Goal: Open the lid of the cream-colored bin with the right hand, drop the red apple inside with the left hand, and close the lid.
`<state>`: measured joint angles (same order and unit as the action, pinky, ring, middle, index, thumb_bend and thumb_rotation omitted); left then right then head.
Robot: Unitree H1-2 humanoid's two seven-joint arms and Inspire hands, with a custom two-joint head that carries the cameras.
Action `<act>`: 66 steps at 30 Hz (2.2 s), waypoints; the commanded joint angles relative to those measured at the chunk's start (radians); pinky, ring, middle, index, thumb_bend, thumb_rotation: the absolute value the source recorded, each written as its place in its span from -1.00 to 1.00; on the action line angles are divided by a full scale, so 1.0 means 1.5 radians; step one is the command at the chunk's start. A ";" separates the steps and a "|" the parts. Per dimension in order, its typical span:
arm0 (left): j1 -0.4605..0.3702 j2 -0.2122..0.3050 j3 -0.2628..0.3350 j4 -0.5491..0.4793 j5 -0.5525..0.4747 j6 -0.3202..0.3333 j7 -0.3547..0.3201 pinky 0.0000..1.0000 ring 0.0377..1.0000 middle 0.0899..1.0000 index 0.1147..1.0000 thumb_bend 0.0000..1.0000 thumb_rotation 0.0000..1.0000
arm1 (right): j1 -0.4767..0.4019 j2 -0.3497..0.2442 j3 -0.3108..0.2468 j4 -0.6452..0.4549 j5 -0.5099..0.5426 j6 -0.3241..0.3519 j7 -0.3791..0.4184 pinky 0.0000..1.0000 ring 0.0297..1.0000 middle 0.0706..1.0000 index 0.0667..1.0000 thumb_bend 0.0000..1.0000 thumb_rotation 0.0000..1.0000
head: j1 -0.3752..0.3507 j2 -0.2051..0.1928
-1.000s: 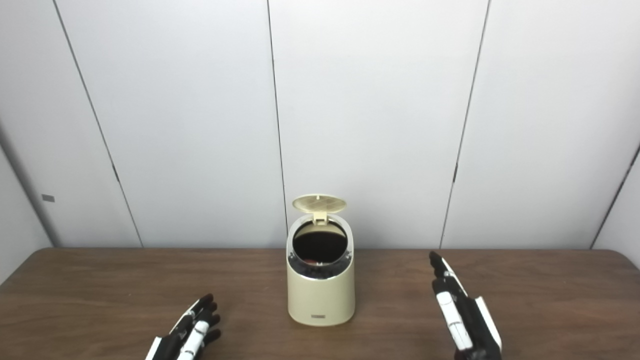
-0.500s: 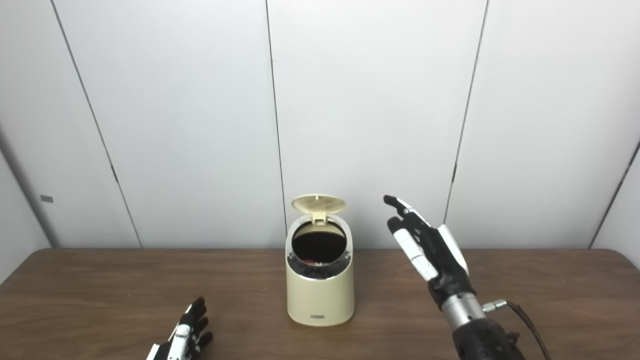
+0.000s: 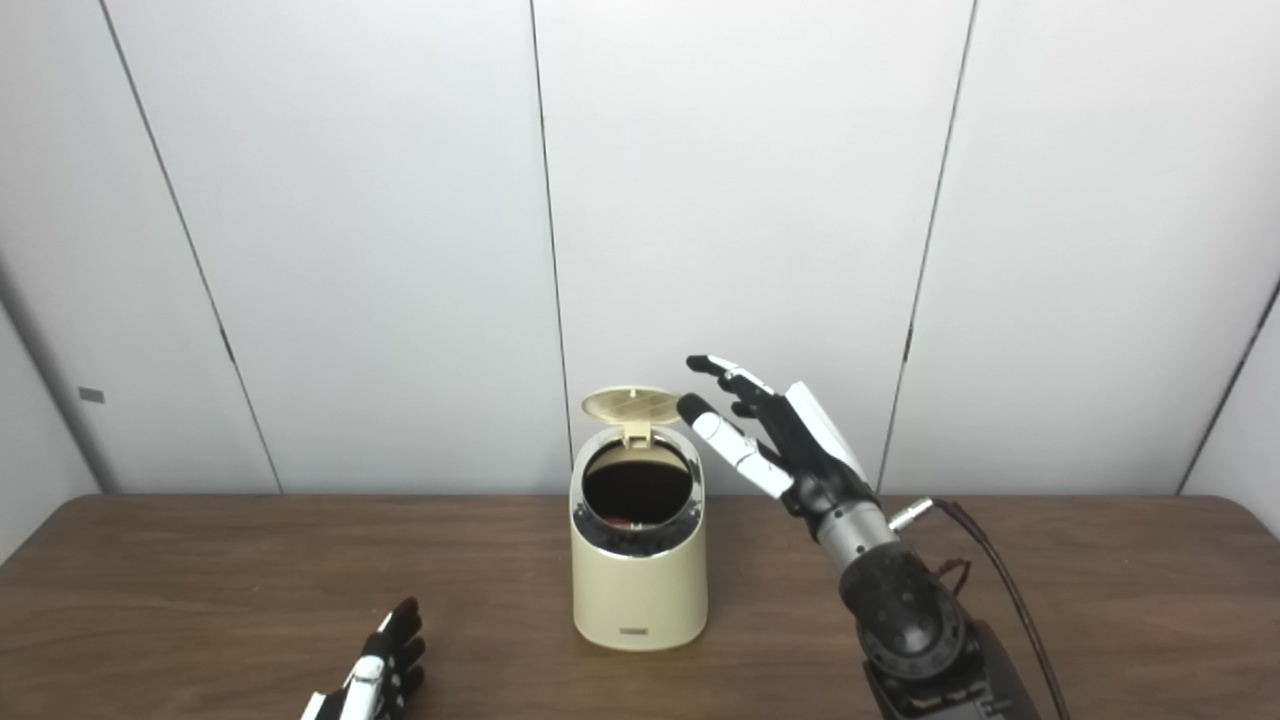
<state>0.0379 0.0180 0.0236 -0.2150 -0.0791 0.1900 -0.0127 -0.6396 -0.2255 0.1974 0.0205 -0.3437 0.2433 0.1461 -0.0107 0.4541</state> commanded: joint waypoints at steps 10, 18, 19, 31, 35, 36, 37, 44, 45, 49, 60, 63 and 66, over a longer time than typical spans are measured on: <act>0.005 -0.004 -0.014 -0.005 0.001 0.011 -0.007 1.00 1.00 1.00 1.00 0.03 1.00 | -0.062 -0.016 0.021 0.007 -0.037 0.010 0.047 0.89 0.99 0.99 0.73 -0.05 0.84 | 0.003 0.002; 0.003 -0.009 -0.017 -0.002 0.002 0.014 -0.002 1.00 1.00 1.00 1.00 0.06 1.00 | -0.085 -0.033 0.054 0.058 -0.085 -0.048 0.040 0.96 1.00 1.00 0.62 0.05 0.87 | 0.009 0.001; 0.003 -0.009 -0.018 -0.002 0.003 0.014 -0.002 1.00 1.00 1.00 1.00 0.06 1.00 | -0.085 -0.035 0.056 0.060 -0.090 -0.052 0.040 0.96 1.00 1.00 0.60 0.07 0.88 | 0.010 0.000; 0.000 -0.017 -0.020 -0.001 0.007 0.021 0.004 1.00 1.00 1.00 1.00 0.04 1.00 | -0.040 -0.061 0.065 0.026 -0.114 -0.060 0.067 0.97 1.00 1.00 0.52 0.13 0.82 | 0.020 0.004; -0.001 -0.017 -0.020 -0.002 0.005 0.020 0.002 1.00 1.00 1.00 1.00 0.06 0.98 | -0.028 -0.068 0.064 0.001 -0.123 -0.049 0.085 1.00 1.00 1.00 0.54 0.08 0.73 | 0.021 0.009; -0.001 -0.016 -0.020 -0.002 0.004 0.020 0.001 1.00 1.00 1.00 1.00 0.06 0.98 | -0.026 -0.070 0.064 -0.006 -0.126 -0.046 0.089 1.00 1.00 1.00 0.54 0.08 0.72 | 0.022 0.012; -0.001 -0.016 -0.020 -0.002 0.005 0.021 0.001 1.00 1.00 1.00 1.00 0.06 0.99 | -0.024 -0.072 0.065 -0.012 -0.129 -0.044 0.092 1.00 1.00 1.00 0.54 0.09 0.73 | 0.022 0.012; -0.002 -0.020 -0.020 -0.004 0.008 0.026 0.007 1.00 1.00 1.00 1.00 0.08 0.95 | -0.006 -0.085 0.075 -0.055 -0.155 -0.035 0.122 1.00 1.00 1.00 0.54 0.14 0.73 | 0.027 0.022; -0.002 -0.019 -0.021 -0.004 0.008 0.026 0.007 1.00 1.00 1.00 1.00 0.08 0.96 | -0.004 -0.086 0.076 -0.058 -0.159 -0.037 0.124 1.00 1.00 1.00 0.54 0.14 0.72 | 0.028 0.024; -0.002 -0.021 -0.021 -0.008 0.010 0.032 0.010 1.00 1.00 1.00 1.00 0.09 0.97 | 0.002 -0.088 0.078 -0.061 -0.168 -0.039 0.127 1.00 1.00 1.00 0.54 0.13 0.68 | 0.029 0.029; -0.002 -0.023 -0.018 -0.019 0.002 0.041 0.011 1.00 1.00 1.00 1.00 0.14 0.90 | 0.015 -0.100 0.087 -0.084 -0.200 -0.053 0.136 1.00 1.00 1.00 0.54 0.12 0.72 | 0.035 0.051; -0.003 -0.024 -0.018 -0.022 0.004 0.048 0.013 1.00 1.00 1.00 1.00 0.16 0.90 | 0.019 -0.101 0.089 -0.088 -0.204 -0.054 0.139 1.00 1.00 1.00 0.54 0.14 0.73 | 0.036 0.053; -0.003 -0.024 -0.020 -0.026 0.008 0.051 0.013 1.00 1.00 1.00 1.00 0.16 0.91 | 0.022 -0.103 0.091 -0.093 -0.211 -0.055 0.142 1.00 1.00 1.00 0.54 0.14 0.72 | 0.036 0.058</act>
<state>0.0340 -0.0095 0.0040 -0.2382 -0.0720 0.2437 0.0098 -0.5882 -0.3621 0.3338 -0.0923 -0.6508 0.1855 0.3515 0.0414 0.5415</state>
